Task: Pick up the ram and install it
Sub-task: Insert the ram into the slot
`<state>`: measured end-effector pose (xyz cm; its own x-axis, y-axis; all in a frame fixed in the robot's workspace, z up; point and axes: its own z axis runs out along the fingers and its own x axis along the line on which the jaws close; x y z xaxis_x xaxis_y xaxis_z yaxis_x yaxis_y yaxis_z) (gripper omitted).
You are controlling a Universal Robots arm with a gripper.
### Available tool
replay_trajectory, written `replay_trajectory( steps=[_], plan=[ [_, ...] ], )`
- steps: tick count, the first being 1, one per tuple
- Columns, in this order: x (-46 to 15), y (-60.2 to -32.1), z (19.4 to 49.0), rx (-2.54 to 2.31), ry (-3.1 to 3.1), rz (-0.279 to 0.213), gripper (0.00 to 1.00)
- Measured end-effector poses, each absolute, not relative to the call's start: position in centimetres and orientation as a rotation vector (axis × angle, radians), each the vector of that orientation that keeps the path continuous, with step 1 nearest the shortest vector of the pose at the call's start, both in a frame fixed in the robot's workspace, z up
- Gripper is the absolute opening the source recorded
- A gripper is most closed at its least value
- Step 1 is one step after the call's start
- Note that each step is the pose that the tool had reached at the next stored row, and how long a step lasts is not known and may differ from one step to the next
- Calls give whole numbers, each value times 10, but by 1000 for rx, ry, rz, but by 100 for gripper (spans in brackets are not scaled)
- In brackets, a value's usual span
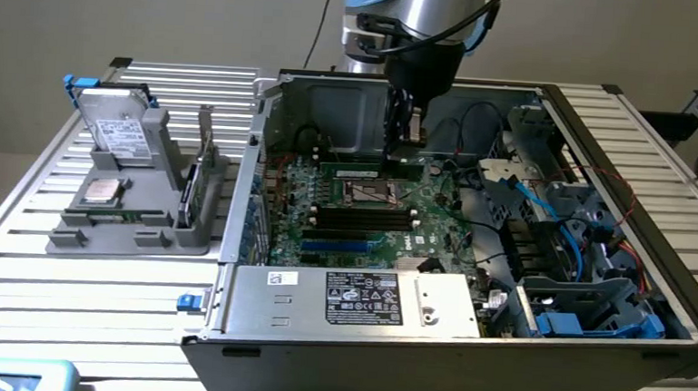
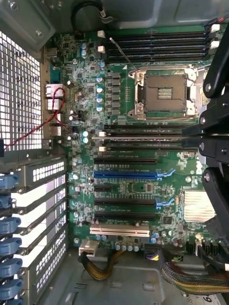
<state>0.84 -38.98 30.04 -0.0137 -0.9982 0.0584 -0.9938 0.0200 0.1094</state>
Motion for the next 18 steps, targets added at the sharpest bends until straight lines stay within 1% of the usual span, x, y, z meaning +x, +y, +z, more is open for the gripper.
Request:
replay_trajectory(
  steps=[11,18],
  plan=[
    [8,-390,297,2099,-2176,-58,12],
    [8,-390,289,2098,-2176,-48,12]
  ],
)
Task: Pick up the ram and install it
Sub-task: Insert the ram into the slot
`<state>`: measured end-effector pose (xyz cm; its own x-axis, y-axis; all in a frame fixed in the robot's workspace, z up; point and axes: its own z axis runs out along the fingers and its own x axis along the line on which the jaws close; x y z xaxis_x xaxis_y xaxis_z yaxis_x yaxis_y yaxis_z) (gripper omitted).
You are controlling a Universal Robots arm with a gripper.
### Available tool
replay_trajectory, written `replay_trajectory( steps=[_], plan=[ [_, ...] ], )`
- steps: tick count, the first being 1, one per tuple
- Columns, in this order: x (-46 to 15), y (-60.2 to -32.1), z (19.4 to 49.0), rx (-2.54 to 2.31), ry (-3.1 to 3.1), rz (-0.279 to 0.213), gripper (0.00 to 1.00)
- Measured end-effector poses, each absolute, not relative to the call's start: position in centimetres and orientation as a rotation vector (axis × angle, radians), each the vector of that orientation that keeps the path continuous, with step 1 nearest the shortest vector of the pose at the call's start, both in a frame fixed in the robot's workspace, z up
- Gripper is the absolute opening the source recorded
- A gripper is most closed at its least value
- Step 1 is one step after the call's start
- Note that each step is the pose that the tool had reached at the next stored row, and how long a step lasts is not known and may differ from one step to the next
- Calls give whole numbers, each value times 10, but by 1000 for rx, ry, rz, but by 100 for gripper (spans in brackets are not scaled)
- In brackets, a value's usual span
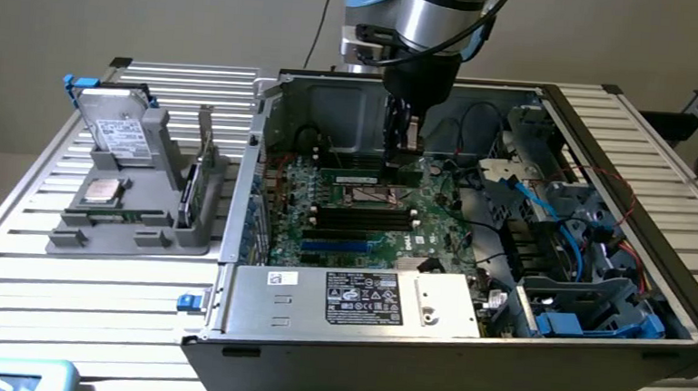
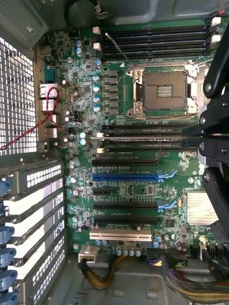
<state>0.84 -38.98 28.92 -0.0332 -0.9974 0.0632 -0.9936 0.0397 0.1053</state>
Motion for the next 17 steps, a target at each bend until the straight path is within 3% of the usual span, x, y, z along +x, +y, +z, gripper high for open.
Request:
replay_trajectory(
  steps=[17],
  plan=[
    [9,-390,279,2077,-2159,-6,12]
  ],
)
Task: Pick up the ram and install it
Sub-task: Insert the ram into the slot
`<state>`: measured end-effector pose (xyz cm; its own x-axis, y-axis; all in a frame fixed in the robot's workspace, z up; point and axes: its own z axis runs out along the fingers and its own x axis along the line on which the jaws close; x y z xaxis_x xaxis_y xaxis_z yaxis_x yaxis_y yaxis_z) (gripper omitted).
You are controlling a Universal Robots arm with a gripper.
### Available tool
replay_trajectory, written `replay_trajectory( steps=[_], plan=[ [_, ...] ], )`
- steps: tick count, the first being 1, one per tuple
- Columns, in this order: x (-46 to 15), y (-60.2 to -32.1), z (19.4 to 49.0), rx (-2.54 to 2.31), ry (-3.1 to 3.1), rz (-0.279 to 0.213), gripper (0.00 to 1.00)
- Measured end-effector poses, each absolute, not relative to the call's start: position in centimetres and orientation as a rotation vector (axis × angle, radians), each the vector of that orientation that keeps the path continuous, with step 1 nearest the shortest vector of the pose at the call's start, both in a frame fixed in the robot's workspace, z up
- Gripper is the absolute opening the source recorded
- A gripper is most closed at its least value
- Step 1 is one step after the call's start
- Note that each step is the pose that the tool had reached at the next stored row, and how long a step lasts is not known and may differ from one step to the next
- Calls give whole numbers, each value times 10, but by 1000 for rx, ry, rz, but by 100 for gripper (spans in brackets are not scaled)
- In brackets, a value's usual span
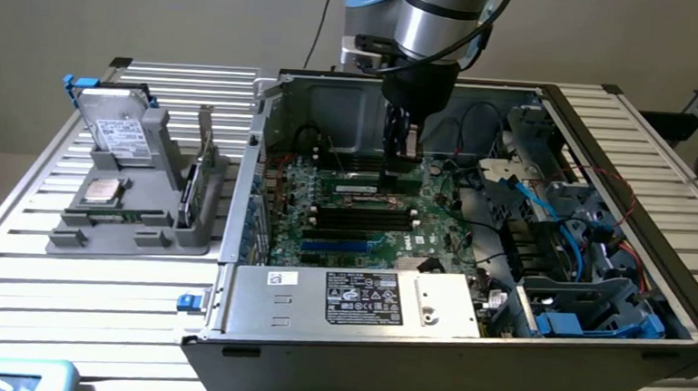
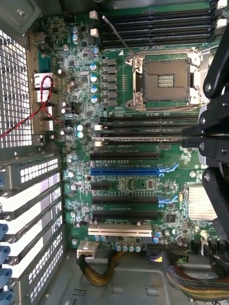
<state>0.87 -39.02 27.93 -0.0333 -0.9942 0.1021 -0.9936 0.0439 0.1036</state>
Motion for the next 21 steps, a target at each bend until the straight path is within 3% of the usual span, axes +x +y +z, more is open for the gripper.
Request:
replay_trajectory(
  steps=[21],
  plan=[
    [9,-390,263,2073,-2156,2,12]
  ],
)
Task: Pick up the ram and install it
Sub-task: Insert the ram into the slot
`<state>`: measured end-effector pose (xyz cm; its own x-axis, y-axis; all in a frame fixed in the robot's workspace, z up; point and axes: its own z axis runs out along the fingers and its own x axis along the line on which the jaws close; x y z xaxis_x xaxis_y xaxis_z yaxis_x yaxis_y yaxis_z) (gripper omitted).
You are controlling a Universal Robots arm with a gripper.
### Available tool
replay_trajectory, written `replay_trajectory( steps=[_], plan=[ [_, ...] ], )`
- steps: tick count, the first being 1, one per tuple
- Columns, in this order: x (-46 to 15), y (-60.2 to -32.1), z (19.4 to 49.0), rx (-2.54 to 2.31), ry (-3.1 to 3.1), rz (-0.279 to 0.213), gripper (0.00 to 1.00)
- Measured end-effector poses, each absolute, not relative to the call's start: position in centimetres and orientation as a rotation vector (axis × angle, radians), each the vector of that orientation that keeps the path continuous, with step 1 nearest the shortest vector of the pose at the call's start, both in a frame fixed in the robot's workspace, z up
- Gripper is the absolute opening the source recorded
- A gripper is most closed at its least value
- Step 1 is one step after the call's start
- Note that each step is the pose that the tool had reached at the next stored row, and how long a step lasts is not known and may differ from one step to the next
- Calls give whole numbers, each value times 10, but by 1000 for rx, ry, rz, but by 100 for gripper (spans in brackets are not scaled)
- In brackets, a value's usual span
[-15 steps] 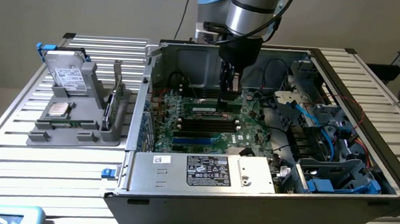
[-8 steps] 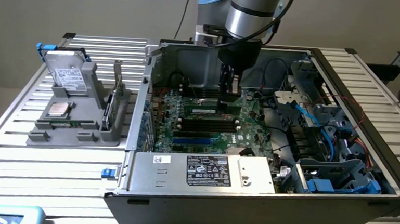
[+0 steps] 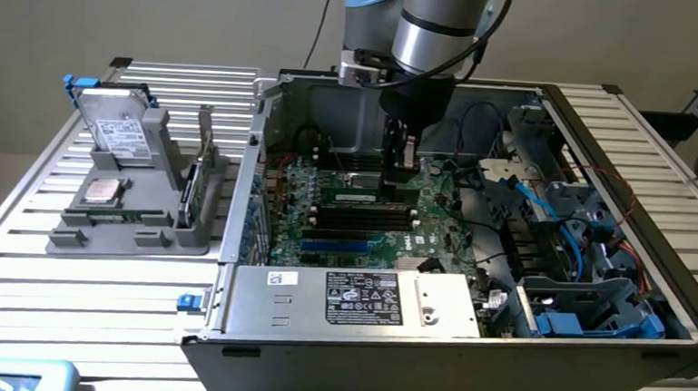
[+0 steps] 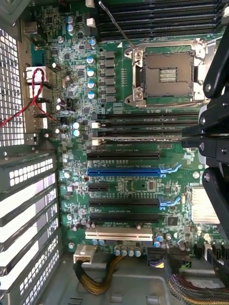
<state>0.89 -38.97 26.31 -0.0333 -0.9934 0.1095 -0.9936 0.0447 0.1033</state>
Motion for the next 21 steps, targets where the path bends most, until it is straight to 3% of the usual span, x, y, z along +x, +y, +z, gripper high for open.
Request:
replay_trajectory(
  steps=[21],
  plan=[
    [9,-390,254,2069,-2152,10,12]
  ],
)
